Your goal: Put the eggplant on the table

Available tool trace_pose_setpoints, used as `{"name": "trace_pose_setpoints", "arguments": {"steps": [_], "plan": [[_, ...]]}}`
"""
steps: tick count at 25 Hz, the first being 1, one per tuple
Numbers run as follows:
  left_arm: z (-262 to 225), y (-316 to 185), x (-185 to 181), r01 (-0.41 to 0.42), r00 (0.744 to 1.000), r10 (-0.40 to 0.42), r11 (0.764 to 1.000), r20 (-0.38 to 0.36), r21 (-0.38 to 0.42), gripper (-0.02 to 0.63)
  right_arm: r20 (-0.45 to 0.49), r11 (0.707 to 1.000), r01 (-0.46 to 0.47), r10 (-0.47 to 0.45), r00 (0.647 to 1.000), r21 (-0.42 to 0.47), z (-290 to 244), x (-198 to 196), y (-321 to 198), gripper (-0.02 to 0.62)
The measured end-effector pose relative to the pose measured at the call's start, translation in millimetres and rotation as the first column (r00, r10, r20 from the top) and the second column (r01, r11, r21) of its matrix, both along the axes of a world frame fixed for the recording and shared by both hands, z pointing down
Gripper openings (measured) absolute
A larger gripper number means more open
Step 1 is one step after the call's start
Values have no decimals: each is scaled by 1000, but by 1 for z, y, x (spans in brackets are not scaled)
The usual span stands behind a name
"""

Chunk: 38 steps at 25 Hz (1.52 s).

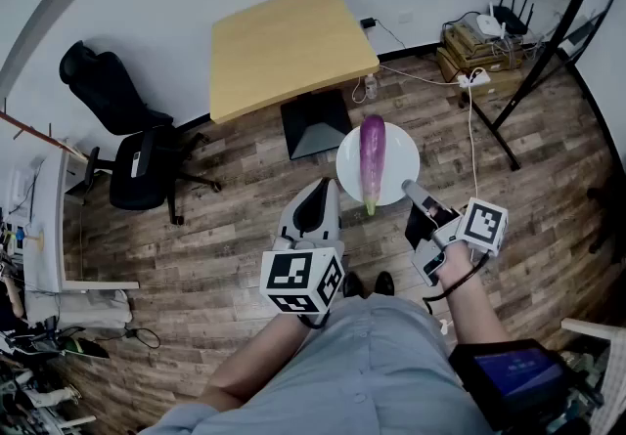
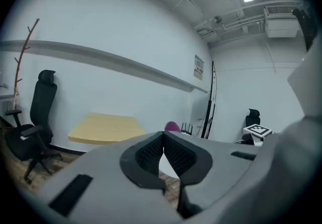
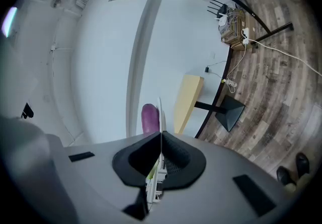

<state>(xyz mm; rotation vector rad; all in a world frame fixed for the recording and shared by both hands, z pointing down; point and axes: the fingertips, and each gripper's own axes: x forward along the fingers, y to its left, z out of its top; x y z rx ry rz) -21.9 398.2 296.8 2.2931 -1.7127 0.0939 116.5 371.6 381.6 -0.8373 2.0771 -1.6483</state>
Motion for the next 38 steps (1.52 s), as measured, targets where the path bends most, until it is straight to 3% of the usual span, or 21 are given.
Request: {"name": "trace_pose_setpoints", "arguments": {"steps": [23, 30, 38], "plan": [[6, -37, 25, 79, 997, -80, 997, 12, 8, 6, 12, 998, 66, -66, 998, 2, 8, 26, -50, 6], [14, -58, 5, 134, 991, -134, 991, 10, -13, 6, 29, 996, 89, -89, 996, -6, 12, 12, -83, 6], [34, -118, -13, 127, 992, -127, 991, 2, -50, 6, 38, 995, 95, -94, 995, -23, 25, -10, -139, 6]]}}
